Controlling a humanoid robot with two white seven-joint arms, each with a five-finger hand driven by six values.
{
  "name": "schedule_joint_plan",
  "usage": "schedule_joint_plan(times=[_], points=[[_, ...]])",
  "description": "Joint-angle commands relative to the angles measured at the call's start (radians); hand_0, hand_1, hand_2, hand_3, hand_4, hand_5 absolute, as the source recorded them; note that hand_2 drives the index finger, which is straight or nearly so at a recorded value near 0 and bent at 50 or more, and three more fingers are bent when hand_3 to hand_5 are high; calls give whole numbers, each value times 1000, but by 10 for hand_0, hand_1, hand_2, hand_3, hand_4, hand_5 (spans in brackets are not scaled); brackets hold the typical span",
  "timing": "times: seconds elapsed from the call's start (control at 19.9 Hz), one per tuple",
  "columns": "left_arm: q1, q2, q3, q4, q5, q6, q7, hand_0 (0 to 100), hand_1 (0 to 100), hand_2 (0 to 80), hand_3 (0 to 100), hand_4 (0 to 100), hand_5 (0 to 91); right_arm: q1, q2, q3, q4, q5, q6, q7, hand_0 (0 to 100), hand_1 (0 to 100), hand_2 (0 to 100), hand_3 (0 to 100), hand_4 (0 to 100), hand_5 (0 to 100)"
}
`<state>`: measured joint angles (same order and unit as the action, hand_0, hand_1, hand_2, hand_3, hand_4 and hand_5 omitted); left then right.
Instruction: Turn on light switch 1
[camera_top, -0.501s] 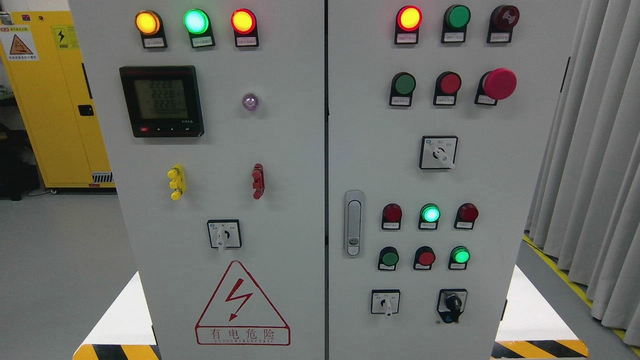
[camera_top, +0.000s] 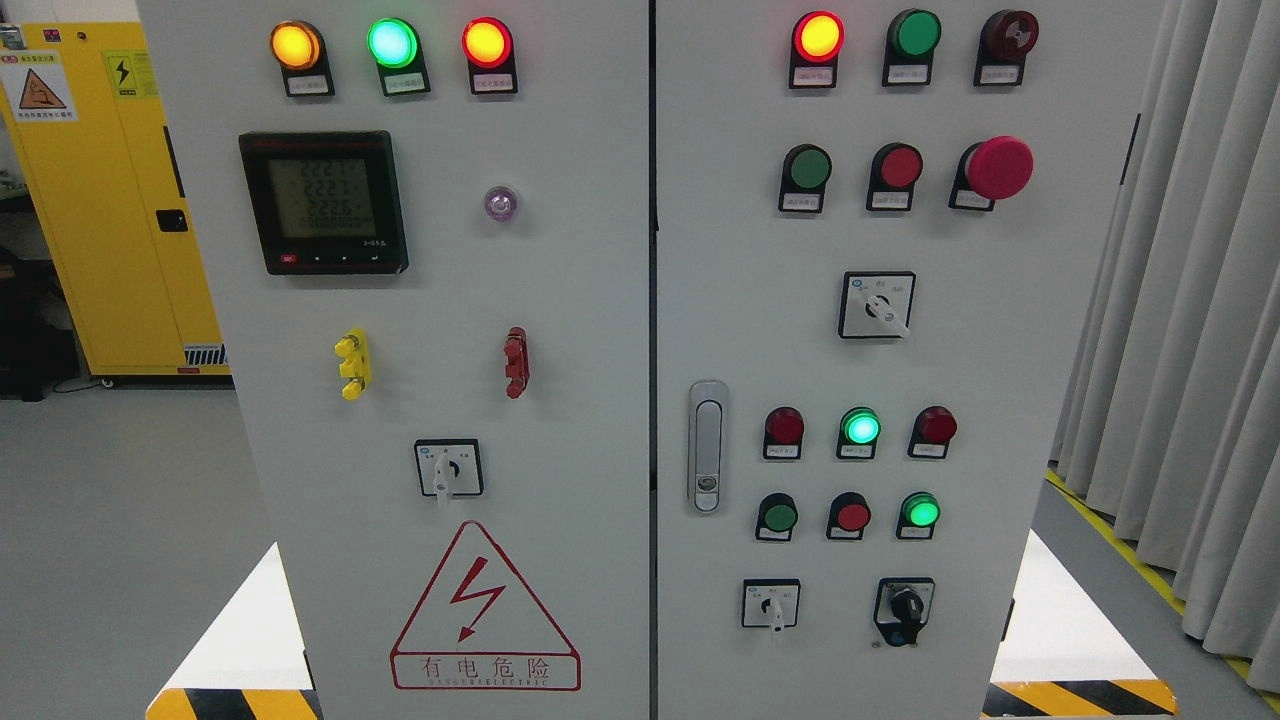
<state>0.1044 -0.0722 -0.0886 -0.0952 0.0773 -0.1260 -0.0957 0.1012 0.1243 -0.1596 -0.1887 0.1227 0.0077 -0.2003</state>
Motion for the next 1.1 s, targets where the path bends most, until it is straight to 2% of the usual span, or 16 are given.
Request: schedule_joint_plan(times=[0.0,0.15,0.2,0.3,0.35,0.45,0.55,0.65,0.7,0.85,0.9,0.95,1.05], points=[[4,5,12,-56,4,-18,40,237,135,0,0,0,0,0,0,0,0,0,0,1,0,500,40,0,0,0],[49,20,39,-216,3,-17,80,228,160,0,0,0,0,0,0,0,0,0,0,1,0,500,40,0,0,0],[57,23,59,-259,3,-18,86,228,179,0,18,167,0,0,0,0,0,0,0,1,0,500,40,0,0,0],[75,25,90,-360,-1,-18,105,234,205,0,142,208,0,0,0,0,0,0,0,1,0,500,40,0,0,0],[89,32,99,-417,-2,-18,117,239,219,0,169,248,0,0,0,0,0,0,0,1,0,500,40,0,0,0],[127,54,107,-550,-4,-18,129,245,240,51,214,308,0,0,0,0,0,0,0,1,0,500,40,0,0,0],[153,63,144,-680,-4,-20,143,256,289,98,285,395,66,0,0,0,0,0,0,1,0,500,40,0,0,0],[162,65,185,-796,-7,-37,177,259,315,112,301,408,84,0,0,0,0,0,0,1,0,500,40,0,0,0],[178,65,199,-855,-10,-47,182,260,398,171,373,484,178,0,0,0,0,0,0,-1,0,500,40,0,0,0],[225,66,216,-1046,-8,-57,183,245,480,227,430,536,235,0,0,0,0,0,0,1,0,500,40,0,0,0],[228,69,219,-1092,-8,-58,185,240,501,251,452,554,292,0,0,0,0,0,0,1,0,500,40,0,0,0],[236,75,219,-1132,-8,-58,183,225,529,291,496,602,411,0,0,0,0,0,0,1,0,500,40,0,0,0],[256,87,216,-1210,-4,-58,182,217,551,329,541,654,485,0,0,0,0,0,0,1,0,500,40,0,0,0]])
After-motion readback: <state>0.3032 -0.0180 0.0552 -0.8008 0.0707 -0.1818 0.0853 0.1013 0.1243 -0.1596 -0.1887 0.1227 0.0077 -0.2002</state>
